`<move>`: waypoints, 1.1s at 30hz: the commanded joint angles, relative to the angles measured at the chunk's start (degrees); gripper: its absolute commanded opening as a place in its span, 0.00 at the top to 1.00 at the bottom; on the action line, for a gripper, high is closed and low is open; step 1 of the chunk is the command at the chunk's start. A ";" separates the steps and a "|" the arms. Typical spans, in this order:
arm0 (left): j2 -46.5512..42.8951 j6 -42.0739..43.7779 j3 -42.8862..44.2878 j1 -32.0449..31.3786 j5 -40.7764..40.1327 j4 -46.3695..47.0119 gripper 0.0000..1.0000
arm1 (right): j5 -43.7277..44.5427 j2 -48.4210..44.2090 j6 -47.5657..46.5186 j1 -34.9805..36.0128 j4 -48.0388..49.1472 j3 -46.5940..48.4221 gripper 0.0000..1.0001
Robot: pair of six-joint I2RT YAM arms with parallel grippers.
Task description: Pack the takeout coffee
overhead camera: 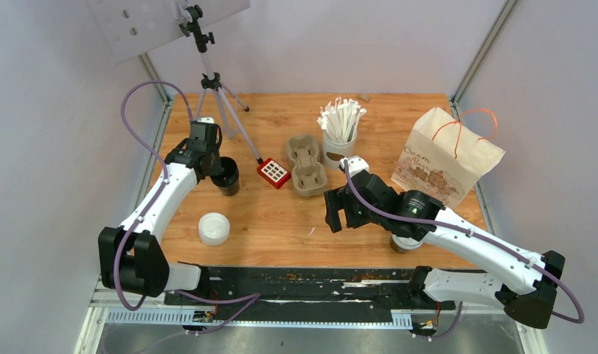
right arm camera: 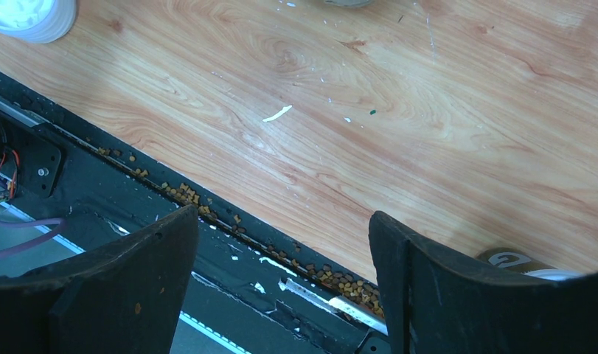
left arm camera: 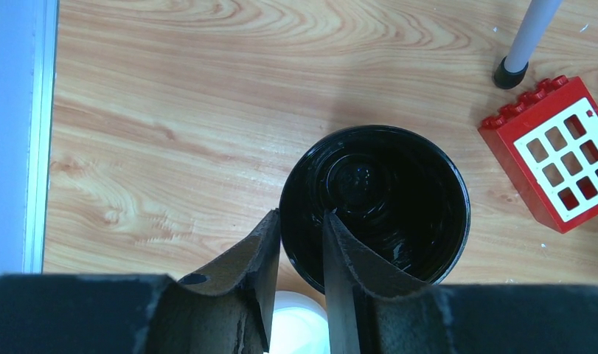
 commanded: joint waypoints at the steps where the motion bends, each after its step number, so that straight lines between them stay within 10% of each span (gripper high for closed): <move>1: -0.07 1.63 0.61 0.40 -0.60 1.26 0.65 | 1.86 -0.94 0.84 0.27 -0.04 1.06 0.15; 14: 0.20 2.35 0.55 0.48 -1.10 1.63 0.62 | 0.36 0.44 -0.12 0.26 0.53 1.03 0.16; 33: -1.44 3.35 2.03 0.75 3.57 -0.56 1.00 | -0.51 1.40 -1.17 0.27 2.23 0.18 0.16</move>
